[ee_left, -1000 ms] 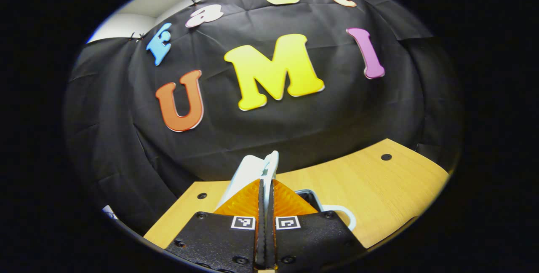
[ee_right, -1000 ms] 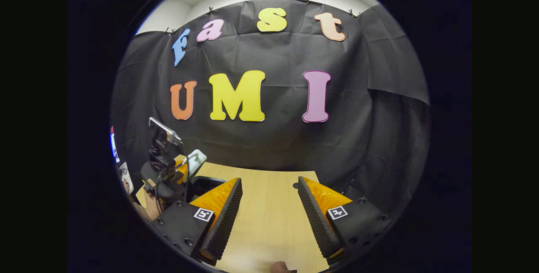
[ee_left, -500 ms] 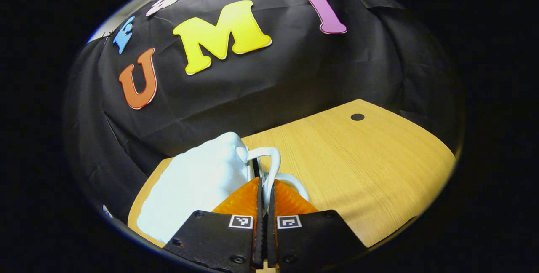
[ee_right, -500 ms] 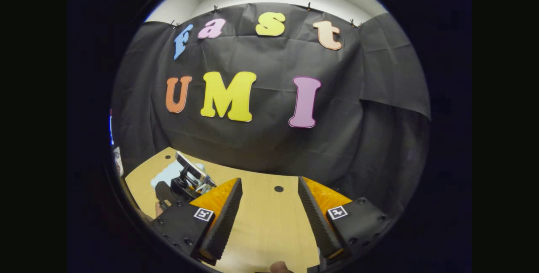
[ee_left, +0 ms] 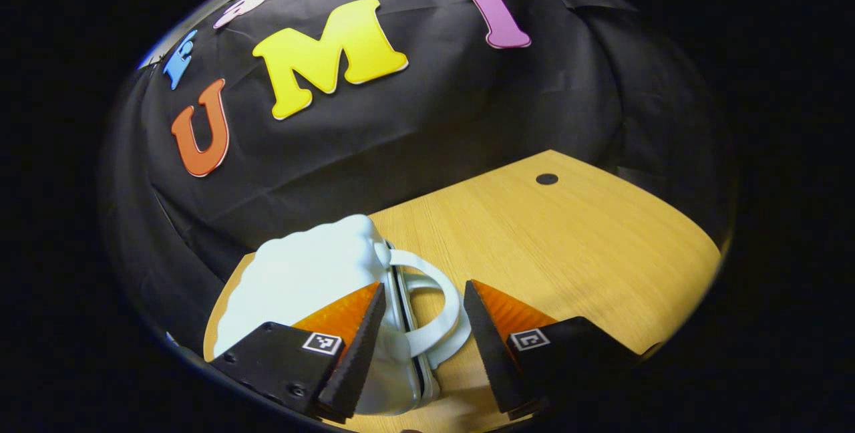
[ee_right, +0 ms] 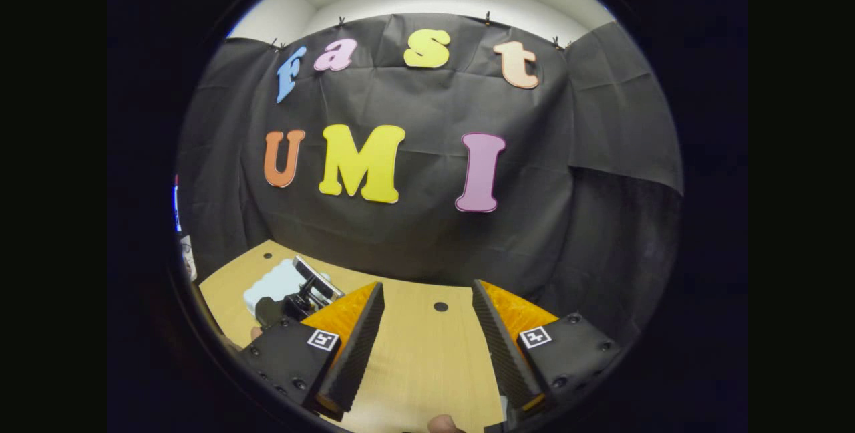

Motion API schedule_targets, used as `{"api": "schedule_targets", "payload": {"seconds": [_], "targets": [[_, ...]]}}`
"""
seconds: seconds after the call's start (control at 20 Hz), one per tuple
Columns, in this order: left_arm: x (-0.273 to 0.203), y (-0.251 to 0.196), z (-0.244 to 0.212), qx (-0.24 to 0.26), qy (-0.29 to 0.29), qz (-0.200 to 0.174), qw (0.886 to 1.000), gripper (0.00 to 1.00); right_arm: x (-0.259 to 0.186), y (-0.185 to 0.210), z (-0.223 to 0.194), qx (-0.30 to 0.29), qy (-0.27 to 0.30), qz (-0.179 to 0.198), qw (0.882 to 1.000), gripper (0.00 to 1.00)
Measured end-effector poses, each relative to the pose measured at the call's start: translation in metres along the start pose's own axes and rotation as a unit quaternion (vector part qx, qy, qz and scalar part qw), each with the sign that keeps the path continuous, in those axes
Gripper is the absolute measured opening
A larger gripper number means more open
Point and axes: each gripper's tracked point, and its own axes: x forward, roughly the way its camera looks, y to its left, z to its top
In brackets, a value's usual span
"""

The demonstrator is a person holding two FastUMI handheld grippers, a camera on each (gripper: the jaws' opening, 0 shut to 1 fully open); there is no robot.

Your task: First open the suitcase, pack the skin care products into it, and then close the suitcase.

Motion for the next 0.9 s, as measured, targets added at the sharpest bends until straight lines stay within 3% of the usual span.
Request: {"api": "schedule_targets", "payload": {"seconds": [0.15, 0.3, 0.4, 0.55, 0.8, 0.85, 0.9], "targets": [[-0.031, 0.027, 0.033, -0.034, -0.027, 0.017, 0.999, 0.91, 0.003, 0.018, 0.008, 0.002, -0.008, 0.002, 1.0, 0.8], [-0.067, 0.063, 0.062, -0.073, -0.055, 0.038, 0.995, 0.98, 0.007, 0.047, 0.016, 0.008, -0.02, 0.016, 1.0, 0.79], [-0.092, 0.097, 0.073, -0.09, -0.067, 0.069, 0.991, 0.98, 0.012, 0.062, 0.021, 0.016, -0.026, 0.017, 0.999, 0.81], [-0.13, 0.134, 0.088, -0.132, -0.094, 0.077, 0.984, 0.99, 0.02, 0.088, 0.026, 0.034, -0.03, 0.019, 0.999, 0.8], [-0.173, 0.194, 0.098, -0.156, -0.111, 0.092, 0.977, 0.98, 0.036, 0.139, 0.018, 0.036, -0.017, 0.025, 0.999, 0.8], [-0.178, 0.201, 0.1, -0.158, -0.113, 0.092, 0.977, 0.94, 0.039, 0.149, 0.017, 0.037, -0.015, 0.027, 0.999, 0.8], [-0.181, 0.208, 0.103, -0.155, -0.117, 0.093, 0.976, 0.98, 0.041, 0.158, 0.017, 0.036, -0.014, 0.028, 0.999, 0.8]]}}
